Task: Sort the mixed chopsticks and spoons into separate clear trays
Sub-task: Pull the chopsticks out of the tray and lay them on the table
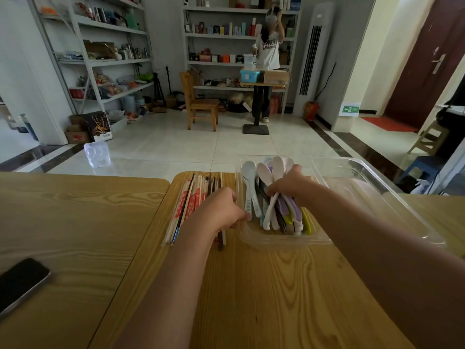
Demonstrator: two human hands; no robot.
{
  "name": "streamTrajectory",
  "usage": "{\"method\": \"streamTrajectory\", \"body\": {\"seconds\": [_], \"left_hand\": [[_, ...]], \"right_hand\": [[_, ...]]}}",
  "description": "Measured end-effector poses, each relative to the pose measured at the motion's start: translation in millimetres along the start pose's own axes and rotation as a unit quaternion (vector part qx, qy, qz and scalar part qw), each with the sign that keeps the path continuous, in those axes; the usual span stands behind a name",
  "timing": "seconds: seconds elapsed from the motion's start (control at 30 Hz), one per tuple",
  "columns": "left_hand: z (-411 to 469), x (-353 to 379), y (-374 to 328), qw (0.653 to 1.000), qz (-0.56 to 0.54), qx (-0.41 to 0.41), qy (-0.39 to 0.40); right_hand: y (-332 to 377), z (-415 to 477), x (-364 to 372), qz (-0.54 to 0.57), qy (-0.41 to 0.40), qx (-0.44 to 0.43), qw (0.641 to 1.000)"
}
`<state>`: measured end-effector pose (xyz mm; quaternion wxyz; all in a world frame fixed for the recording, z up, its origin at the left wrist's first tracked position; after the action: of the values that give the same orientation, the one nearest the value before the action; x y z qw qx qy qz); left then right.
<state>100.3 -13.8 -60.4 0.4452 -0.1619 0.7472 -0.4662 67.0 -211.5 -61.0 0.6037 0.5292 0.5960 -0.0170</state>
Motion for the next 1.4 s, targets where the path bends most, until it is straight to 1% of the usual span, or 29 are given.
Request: {"method": "streamTrajectory", "body": {"seconds": [0.2, 0.33, 0.4, 0.53, 0.57, 0.63, 0.7, 0.77, 0.87, 0.97, 1.0, 1.07, 1.13, 1.2, 1.23, 1.3, 1.4], "left_hand": [[0, 0, 1, 1.000, -0.010, 0.001, 0.003], [2, -1, 1, 1.000, -0.004, 0.006, -0.001], [3, -1, 1, 1.000, 0.000, 0.008, -0.002], [5, -2, 2, 1.000, -0.006, 0.009, -0.004], [5, -2, 1, 1.000, -0.004, 0.010, -0.006], [4, -3, 0, 1.000, 0.008, 0.013, -0.013], [3, -6, -2, 0.999, 0.034, 0.021, -0.029], [1, -11, -7, 0.996, 0.059, 0.039, -0.053], [-6, -21, -13, 0.990, 0.066, 0.059, -0.107], [-16, -30, -22, 0.981, 0.057, 0.078, -0.169], [-20, -32, -26, 0.979, 0.045, 0.084, -0.180], [-26, -35, -37, 0.977, -0.006, 0.096, -0.192], [-32, -33, -45, 0.973, -0.096, 0.100, -0.183], [-40, -22, -41, 0.965, -0.200, 0.072, -0.155], [-45, -16, -35, 0.960, -0.233, 0.049, -0.146], [-57, -11, -22, 0.953, -0.257, 0.018, -0.162], [-76, -11, -11, 0.949, -0.256, -0.002, -0.186]], "right_hand": [[-4, 4, -3, 0.045, 0.012, 0.029, 0.998], [-4, 6, -3, 0.065, 0.005, 0.020, 0.998], [-1, 5, -3, 0.044, -0.011, 0.007, 0.999], [19, 7, 9, -0.030, -0.041, -0.047, 0.998], [25, 6, 13, -0.050, -0.040, -0.050, 0.997], [28, -1, 22, -0.087, -0.012, -0.051, 0.995], [27, -10, 25, -0.097, 0.015, -0.068, 0.993], [18, -16, 20, -0.085, 0.013, -0.076, 0.993], [3, -22, -1, -0.128, -0.016, -0.090, 0.988], [-4, -27, -31, -0.159, -0.077, -0.107, 0.979], [-7, -25, -38, -0.160, -0.090, -0.108, 0.977], [-15, -24, -43, -0.147, -0.085, -0.101, 0.980], [-19, -24, -41, -0.150, -0.076, -0.106, 0.980], [-14, -33, -33, -0.172, -0.062, -0.123, 0.976], [-11, -38, -25, -0.172, -0.045, -0.131, 0.975], [0, -48, -9, -0.156, -0.011, -0.158, 0.975], [19, -61, 12, -0.139, 0.028, -0.198, 0.970]]}}
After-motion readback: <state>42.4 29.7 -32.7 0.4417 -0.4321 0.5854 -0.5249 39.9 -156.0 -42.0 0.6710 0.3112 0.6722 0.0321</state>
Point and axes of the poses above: each hand's wrist, its own z-axis towards the middle knuckle, its own x-axis out of the palm, y = z × x, the point moved 10 cm from there along z, towards the middle knuckle, and after that the axes turned 12 degrees about -z, right-handed, at the moved point
